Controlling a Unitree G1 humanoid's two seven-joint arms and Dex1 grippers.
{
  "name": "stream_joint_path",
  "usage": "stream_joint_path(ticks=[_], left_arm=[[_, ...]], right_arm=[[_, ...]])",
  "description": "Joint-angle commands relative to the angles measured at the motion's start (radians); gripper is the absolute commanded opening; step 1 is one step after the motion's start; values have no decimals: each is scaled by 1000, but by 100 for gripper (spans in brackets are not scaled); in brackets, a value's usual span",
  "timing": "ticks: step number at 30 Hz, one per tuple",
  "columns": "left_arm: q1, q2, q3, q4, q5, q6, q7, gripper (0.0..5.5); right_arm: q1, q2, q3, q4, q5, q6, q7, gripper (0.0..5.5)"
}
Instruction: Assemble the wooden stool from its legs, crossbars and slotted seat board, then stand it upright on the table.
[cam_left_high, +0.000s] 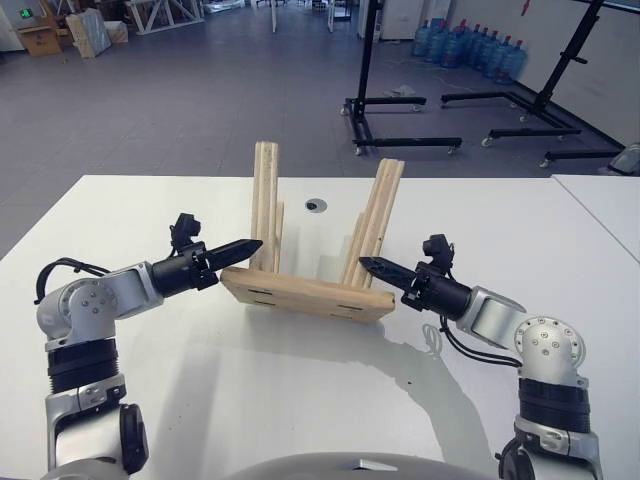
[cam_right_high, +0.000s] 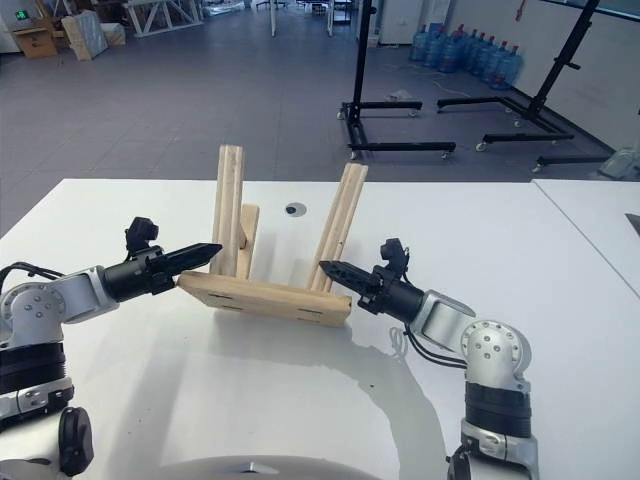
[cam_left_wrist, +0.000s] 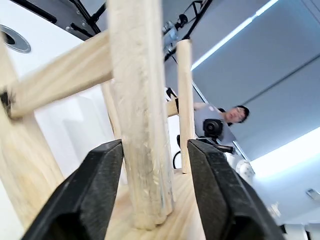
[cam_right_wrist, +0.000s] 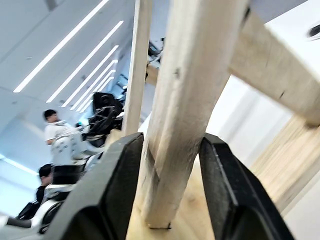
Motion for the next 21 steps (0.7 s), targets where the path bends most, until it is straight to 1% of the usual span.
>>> stream_joint_path(ticks=[1, 5, 6, 7, 8, 10, 11, 13, 16, 18, 21], left_arm=[[8, -47, 36, -16, 21, -97, 99, 287], [-24, -32, 80, -3, 46, -258, 133, 287], [-10, -6, 96, -23, 44, -292, 114, 287], [36, 43, 92, -64, 84, -366, 73, 287], [92, 97, 62, -96, 158, -472, 25, 287], [240, 226, -33, -115, 359, -748, -117, 287], [294, 271, -56, -99, 427, -869, -182, 287], [339, 318, -72, -56, 483, -1012, -268, 287], [358, 341, -111, -1, 509, -1119, -361, 287], [363, 345, -181, 0, 512, -1132, -424, 287], [336, 331, -271, 21, 513, -1123, -475, 287]], right_arm=[[8, -18, -23, 10, -40, -56, -23, 199], [41, -64, -85, -10, -57, -120, -2, 199], [53, -87, -117, -29, -54, -138, 9, 199], [92, -134, -129, -76, -82, -170, 48, 199], [139, -184, -122, -123, -130, -209, 93, 199], [275, -311, -33, -213, -313, -360, 231, 199], [337, -367, 19, -222, -412, -454, 297, 199], [420, -431, 83, -188, -560, -616, 386, 199], [465, -466, 144, -123, -702, -804, 463, 199], [442, -448, 179, -100, -724, -847, 484, 199], [391, -439, 237, -63, -741, -878, 528, 199]])
